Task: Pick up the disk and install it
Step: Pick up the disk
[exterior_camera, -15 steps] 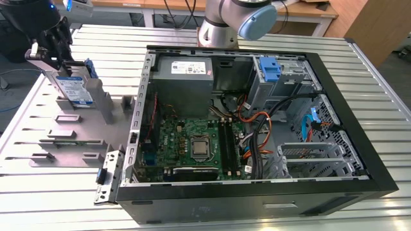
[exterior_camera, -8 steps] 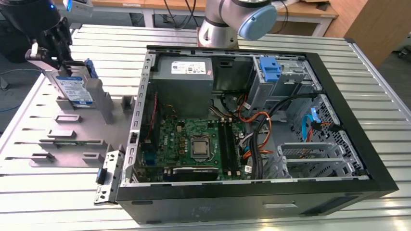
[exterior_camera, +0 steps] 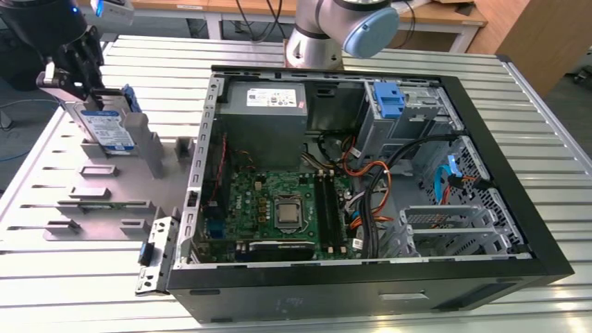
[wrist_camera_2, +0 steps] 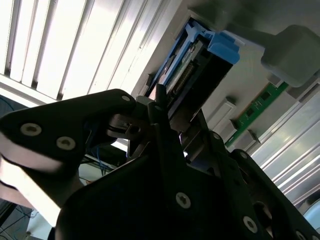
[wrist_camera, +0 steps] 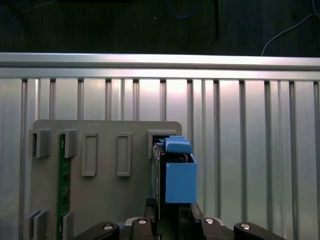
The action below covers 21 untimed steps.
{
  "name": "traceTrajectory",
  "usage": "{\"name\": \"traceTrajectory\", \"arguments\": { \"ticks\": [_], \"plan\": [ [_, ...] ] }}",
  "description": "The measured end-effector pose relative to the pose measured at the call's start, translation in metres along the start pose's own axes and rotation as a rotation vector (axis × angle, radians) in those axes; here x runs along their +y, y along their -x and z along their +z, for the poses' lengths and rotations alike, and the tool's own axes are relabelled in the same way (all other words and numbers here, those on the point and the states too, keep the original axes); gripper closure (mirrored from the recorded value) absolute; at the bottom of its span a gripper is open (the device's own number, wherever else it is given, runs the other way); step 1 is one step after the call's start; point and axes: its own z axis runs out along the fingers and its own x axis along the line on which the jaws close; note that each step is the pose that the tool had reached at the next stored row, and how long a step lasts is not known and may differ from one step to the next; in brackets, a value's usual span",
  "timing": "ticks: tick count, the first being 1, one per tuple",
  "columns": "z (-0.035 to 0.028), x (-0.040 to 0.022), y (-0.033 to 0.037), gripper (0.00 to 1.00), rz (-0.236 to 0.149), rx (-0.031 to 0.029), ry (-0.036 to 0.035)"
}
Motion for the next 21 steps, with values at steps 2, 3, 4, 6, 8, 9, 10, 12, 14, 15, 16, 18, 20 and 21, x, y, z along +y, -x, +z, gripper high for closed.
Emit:
{"name": "traceTrajectory", "arguments": {
  "ticks": [2, 3, 4, 6, 8, 9, 10, 12, 14, 15, 16, 18, 20, 21],
  "plan": [
    [0.0000, 0.0000, -0.0006, 0.65, 0.000, 0.0000, 0.0000],
    [0.0001, 0.0000, -0.0006, 0.65, 0.000, 0.0000, 0.0000],
    [0.0000, 0.0000, -0.0007, 0.65, 0.000, 0.0000, 0.0000],
    [0.0000, 0.0000, -0.0007, 0.65, 0.000, 0.0000, 0.0000],
    [0.0000, 0.0000, -0.0007, 0.65, 0.000, -0.0001, -0.0001],
    [-0.0002, 0.0000, -0.0007, 0.65, 0.000, -0.0001, -0.0002],
    [-0.0008, 0.0001, -0.0007, 0.65, 0.000, 0.0000, -0.0001],
    [-0.0025, 0.0000, -0.0006, 0.65, 0.000, -0.0001, -0.0002],
    [-0.0047, 0.0001, -0.0004, 0.65, 0.000, 0.0000, -0.0001],
    [-0.0058, 0.0001, -0.0004, 0.65, 0.000, 0.0000, 0.0000],
    [-0.0062, 0.0001, -0.0003, 0.65, 0.000, -0.0001, -0.0001],
    [-0.0061, 0.0001, -0.0003, 0.65, 0.000, -0.0002, -0.0004],
    [-0.0063, 0.0001, -0.0003, 0.65, 0.000, 0.0000, -0.0001],
    [-0.0063, 0.0001, -0.0003, 0.65, 0.000, 0.0000, 0.0000]
  ]
}}
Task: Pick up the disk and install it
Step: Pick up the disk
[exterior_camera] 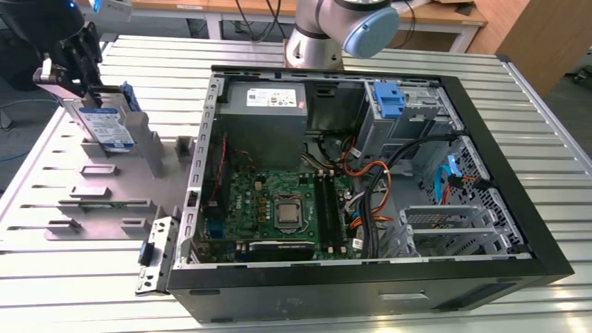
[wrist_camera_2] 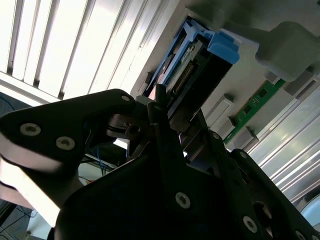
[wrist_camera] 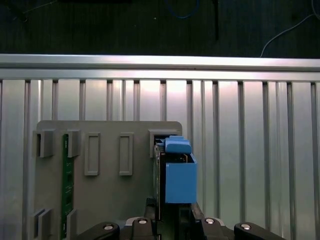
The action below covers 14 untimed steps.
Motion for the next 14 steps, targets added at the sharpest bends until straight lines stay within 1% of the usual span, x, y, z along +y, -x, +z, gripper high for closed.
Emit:
{"name": "traceTrajectory", "arguments": {
  "ticks": [6, 14],
  "plan": [
    [-0.0035, 0.0001, 0.0002, 0.65, 0.000, 0.0001, 0.0001],
    [-0.0166, 0.0004, 0.0011, 0.65, 0.000, 0.0000, 0.0000]
  ]
}}
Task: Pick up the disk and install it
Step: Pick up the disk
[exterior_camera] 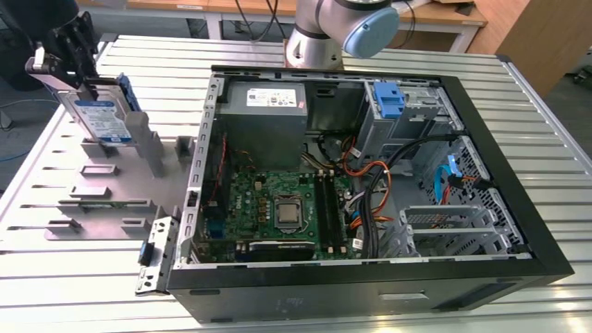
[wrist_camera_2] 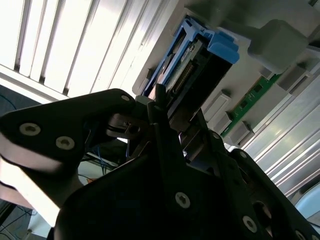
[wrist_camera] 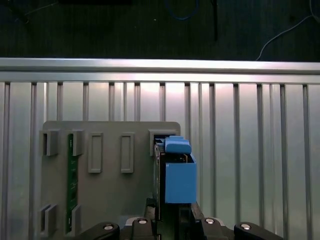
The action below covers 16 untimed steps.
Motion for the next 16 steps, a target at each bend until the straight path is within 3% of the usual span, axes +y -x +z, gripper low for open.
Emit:
{"name": "traceTrajectory", "arguments": {
  "ticks": [16],
  "plan": [
    [-0.0161, 0.0003, 0.0010, 0.65, 0.000, 0.0000, 0.0000]
  ]
}}
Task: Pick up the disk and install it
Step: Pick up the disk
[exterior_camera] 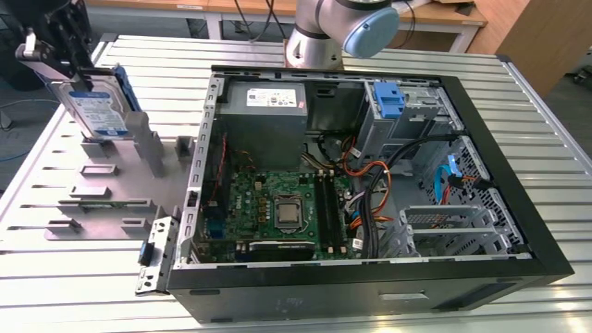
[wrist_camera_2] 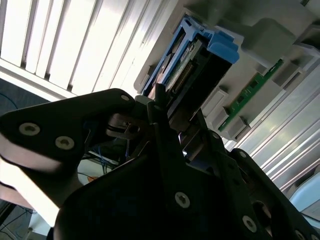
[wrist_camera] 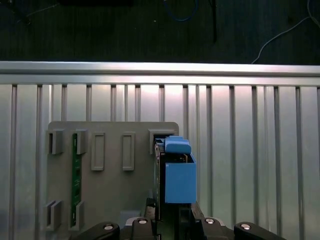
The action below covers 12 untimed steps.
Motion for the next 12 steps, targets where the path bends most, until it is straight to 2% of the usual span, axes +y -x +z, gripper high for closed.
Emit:
{"name": "traceTrajectory", "arguments": {
  "ticks": [12],
  "plan": [
    [-0.0038, 0.0001, 0.0002, 0.65, 0.000, -0.0001, -0.0001]
  ]
}}
